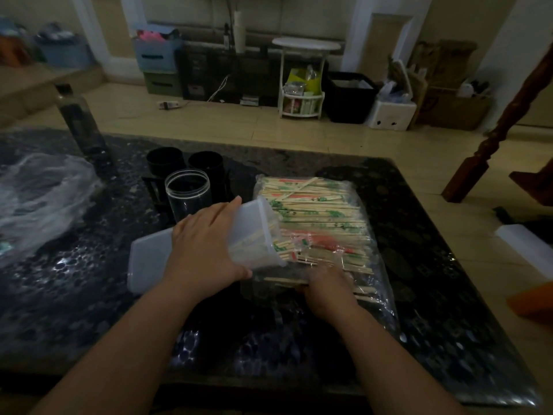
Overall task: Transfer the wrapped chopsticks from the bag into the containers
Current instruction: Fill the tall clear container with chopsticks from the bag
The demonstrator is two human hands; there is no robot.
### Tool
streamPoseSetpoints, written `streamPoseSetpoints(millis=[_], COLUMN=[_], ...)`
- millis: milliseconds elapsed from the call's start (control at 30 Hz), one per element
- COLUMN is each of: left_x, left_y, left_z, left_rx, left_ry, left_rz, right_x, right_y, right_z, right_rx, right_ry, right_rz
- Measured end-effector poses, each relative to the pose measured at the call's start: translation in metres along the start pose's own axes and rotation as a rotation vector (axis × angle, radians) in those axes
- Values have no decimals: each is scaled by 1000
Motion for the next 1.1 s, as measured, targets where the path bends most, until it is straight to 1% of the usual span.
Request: streamPoseSetpoints(millis=[233, 433, 567, 700, 833, 900, 1000, 1100], left_x=[0, 0, 0, -1, -1, -2, -2, -2], left_y=[1, 1, 1, 1, 0, 1, 0, -1], left_z=[-1, -2, -2, 1, 2, 2, 1, 0], left_rx=[7, 7, 3, -10, -15, -16, -7, 3], left_ry=[-4, -1, -6, 8, 18, 16, 15, 16], left_rz=[4, 0, -2, -6, -3, -2, 2, 1], right_x=[2, -12, -22, -29, -52, -69, -93, -117], right_y=[3, 14, 25, 37, 55, 64, 79, 94], right_z=[5, 9, 13, 22, 29, 35, 51, 64], right_rx=[-29, -67, -73, -136, -161, -170, -246, -352], right_ry=[48, 120, 216, 141, 101, 139, 208, 220], right_rz=[-70, -137, -106, -1, 7, -32, -134, -312])
Point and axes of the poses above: each hand's wrist, its own y-axis away from the middle knuckle, its own x-axis out of the palm, z = x × y, the point moved 8 cm from there along -y, towards the middle knuckle, and after that the axes turned 10 degrees about z, right-handed, at the moved point
